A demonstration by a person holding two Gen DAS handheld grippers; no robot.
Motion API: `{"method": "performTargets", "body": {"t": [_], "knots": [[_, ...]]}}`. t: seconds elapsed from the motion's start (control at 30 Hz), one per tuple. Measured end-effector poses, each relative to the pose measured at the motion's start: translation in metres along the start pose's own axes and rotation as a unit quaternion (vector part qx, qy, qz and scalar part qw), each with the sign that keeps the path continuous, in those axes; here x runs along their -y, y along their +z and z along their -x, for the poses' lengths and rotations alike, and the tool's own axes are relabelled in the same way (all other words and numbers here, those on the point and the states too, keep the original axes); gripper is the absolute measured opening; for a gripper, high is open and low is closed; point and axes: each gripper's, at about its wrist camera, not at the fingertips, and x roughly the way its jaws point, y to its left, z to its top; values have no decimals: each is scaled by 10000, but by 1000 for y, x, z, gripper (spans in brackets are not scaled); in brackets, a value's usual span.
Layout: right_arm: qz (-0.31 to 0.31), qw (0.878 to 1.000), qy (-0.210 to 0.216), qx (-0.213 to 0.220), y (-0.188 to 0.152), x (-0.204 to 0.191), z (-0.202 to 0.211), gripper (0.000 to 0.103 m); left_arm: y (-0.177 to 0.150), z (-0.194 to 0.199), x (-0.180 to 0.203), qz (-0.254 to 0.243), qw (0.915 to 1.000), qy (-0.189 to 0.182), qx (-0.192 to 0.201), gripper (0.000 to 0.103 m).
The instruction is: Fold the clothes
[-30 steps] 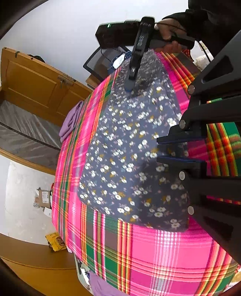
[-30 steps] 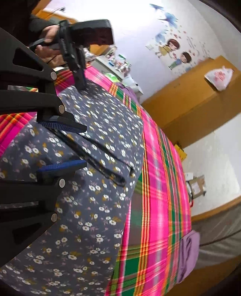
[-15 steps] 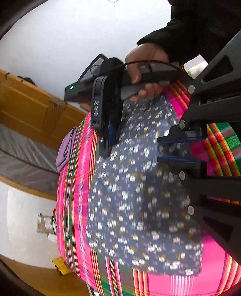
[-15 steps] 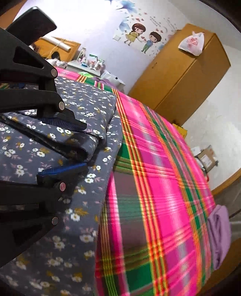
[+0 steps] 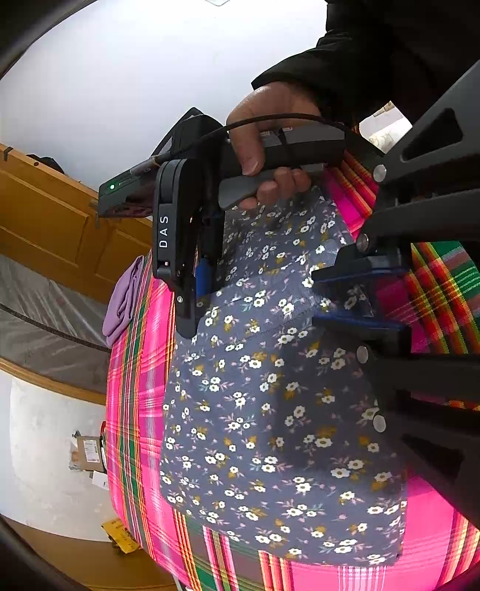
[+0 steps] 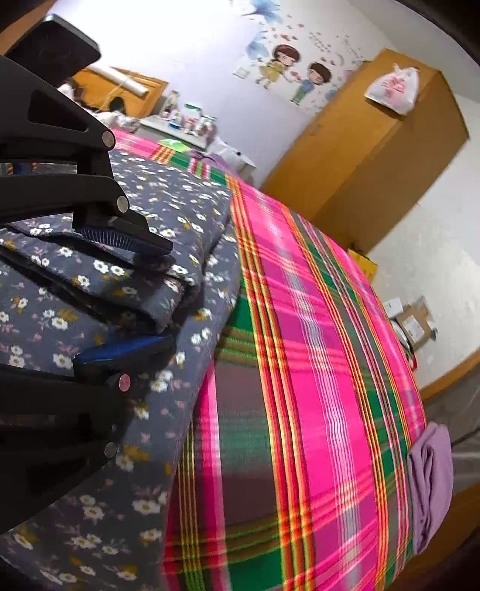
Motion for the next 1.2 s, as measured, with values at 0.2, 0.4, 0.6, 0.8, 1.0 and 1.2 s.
{"method": "performTargets", "body": {"t": [0.2,0.4,0.6,0.8,1.0,1.2], "knots": [[163,9996,209,-58,6,-9,-9,32,2,4,-2,-2,10000,81,10,17],[255,9994,226,86,13,-13,-4,28,3,9,-11,119,9997,220,33,17],[-131,9998,153,-45,4,13,4,33,4,15,-17,180,9994,294,95,17],[73,9998,73,176,-9,9,29,38,4,48,-55,629,9918,1012,472,17],[737,9969,118,258,1,-19,33,40,-7,72,-103,1288,9721,1860,613,19],[1917,9810,305,-67,32,-76,13,49,-16,75,-111,1535,9708,1738,618,23]]}}
